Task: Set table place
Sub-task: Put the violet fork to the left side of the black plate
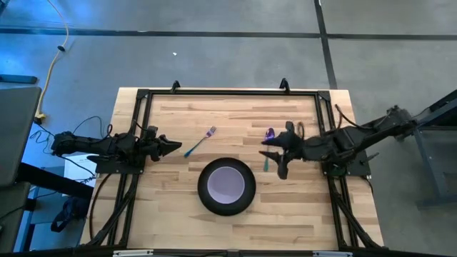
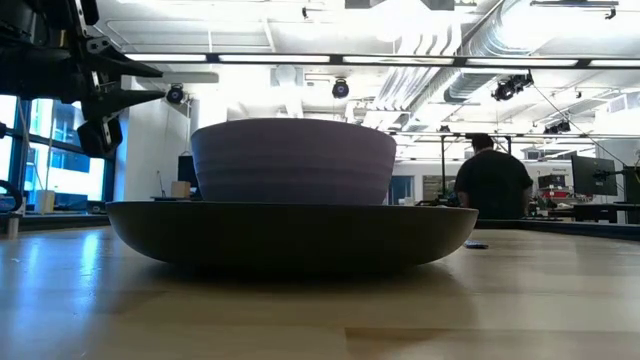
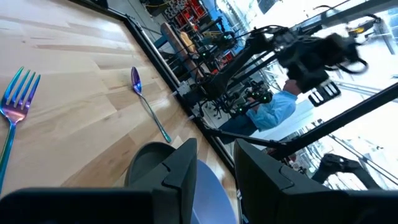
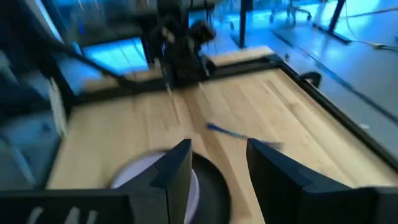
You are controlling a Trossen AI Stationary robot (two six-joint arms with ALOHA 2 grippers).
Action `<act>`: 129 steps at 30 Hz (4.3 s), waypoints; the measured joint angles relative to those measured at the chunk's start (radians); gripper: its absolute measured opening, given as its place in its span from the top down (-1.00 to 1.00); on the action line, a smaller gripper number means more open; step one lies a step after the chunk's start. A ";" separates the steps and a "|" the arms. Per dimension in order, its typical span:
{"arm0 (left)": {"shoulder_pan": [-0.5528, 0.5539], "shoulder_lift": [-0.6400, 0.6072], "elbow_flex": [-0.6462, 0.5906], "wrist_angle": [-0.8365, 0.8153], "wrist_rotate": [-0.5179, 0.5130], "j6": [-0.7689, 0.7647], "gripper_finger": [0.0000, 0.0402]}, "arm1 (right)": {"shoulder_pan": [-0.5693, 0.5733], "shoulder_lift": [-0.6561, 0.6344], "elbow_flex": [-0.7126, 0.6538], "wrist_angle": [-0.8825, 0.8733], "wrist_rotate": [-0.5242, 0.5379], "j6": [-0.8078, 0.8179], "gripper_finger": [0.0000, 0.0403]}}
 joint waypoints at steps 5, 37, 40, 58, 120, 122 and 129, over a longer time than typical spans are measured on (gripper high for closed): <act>0.000 0.011 0.000 0.001 -0.001 0.009 0.53 | -0.061 -0.156 -0.245 0.288 -0.102 0.085 0.27; 0.001 0.344 0.000 0.344 -0.258 0.207 0.53 | -0.144 -0.396 -0.501 0.442 0.006 0.130 0.27; 0.000 0.344 0.000 0.358 -0.260 0.205 0.53 | -0.144 -0.400 -0.501 0.443 -0.023 0.120 0.27; 0.000 0.345 0.000 0.364 -0.259 0.230 0.53 | -0.147 -0.402 -0.501 0.444 -0.027 0.176 0.27; 0.317 1.130 0.569 -0.170 0.112 0.312 0.53 | -0.255 -0.414 -0.500 0.323 -0.198 0.240 0.27; 0.364 1.178 0.607 -0.193 0.205 0.334 0.53 | -0.255 -0.413 -0.500 0.322 -0.210 0.240 0.27; 0.450 1.298 0.745 -0.424 0.317 0.413 0.53 | -0.255 -0.413 -0.500 0.320 -0.236 0.236 0.27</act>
